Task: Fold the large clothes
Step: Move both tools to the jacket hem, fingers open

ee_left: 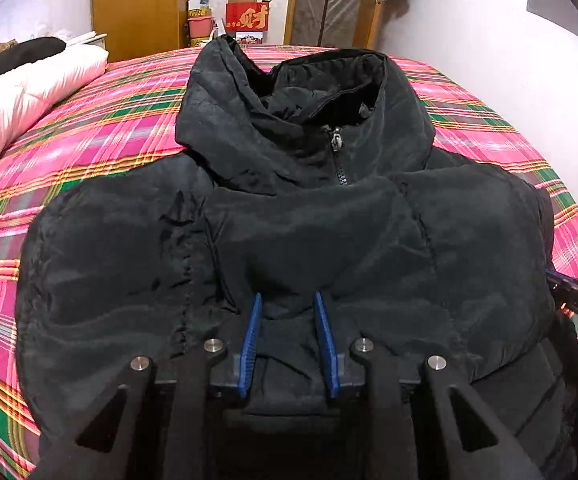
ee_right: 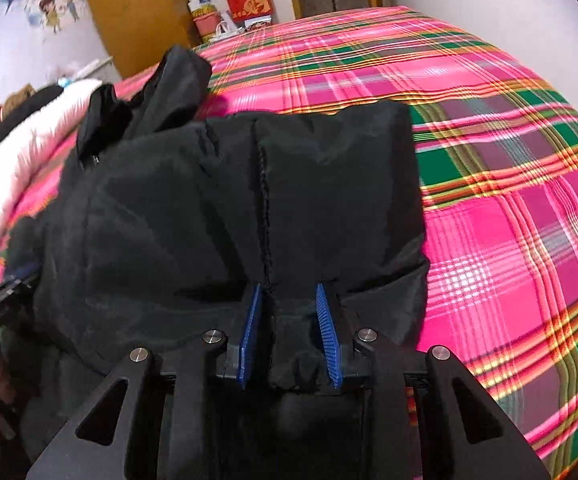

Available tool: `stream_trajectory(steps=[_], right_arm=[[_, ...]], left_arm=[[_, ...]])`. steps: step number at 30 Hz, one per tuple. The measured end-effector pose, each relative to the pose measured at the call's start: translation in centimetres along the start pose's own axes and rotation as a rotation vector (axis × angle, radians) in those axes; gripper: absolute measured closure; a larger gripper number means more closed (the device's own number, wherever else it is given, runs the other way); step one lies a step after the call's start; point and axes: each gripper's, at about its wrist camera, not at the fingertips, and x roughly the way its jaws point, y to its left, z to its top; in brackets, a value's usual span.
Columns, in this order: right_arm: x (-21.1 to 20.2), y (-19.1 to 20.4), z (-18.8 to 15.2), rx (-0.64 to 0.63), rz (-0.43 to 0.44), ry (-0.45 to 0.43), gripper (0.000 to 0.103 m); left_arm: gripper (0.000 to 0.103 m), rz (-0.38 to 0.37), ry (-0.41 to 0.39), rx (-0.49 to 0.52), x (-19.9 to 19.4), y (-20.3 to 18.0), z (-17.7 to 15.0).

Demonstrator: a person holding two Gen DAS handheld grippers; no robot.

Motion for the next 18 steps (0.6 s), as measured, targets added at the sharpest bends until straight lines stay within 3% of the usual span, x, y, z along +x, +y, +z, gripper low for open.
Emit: stream_trajectory(steps=[4,9,11,13,15,18], right_arm=[[-1.8,-0.6,1.3,0.007,0.007,0.02,0.074],[-5.8,-1.3,4.2,0.035,0.052,-0.123,0.074],[-4.6,-0.9,5.8,0.023,0.049,-0.111,0.074],[-2.3,-0.3,6.8,0.005,0.039,-0.075,0.074],[0.3,-0.3,6.9,-0.001,0.027,-0.011,0.074],[3.0,0.2,5.7,-0.035,0.011,0.028,0.074]], left_arm=[[0.073,0.014,0.028,-0.005,-0.9,-0.1,0.9],[0.073,-0.023,-0.051,-0.028,-4.2,0.5,3.4],[0.073,-0.002,-0.073,-0.006,-3.7,0.0,4.8],[0.073,0.024,-0.04,0.001,-1.7,0.0,5.6],[0.072,0.048,0.015,-0.004,1.0,0.6,5.3],[0.071,0.061,0.006,0.04,2.7,0.7,4.1]])
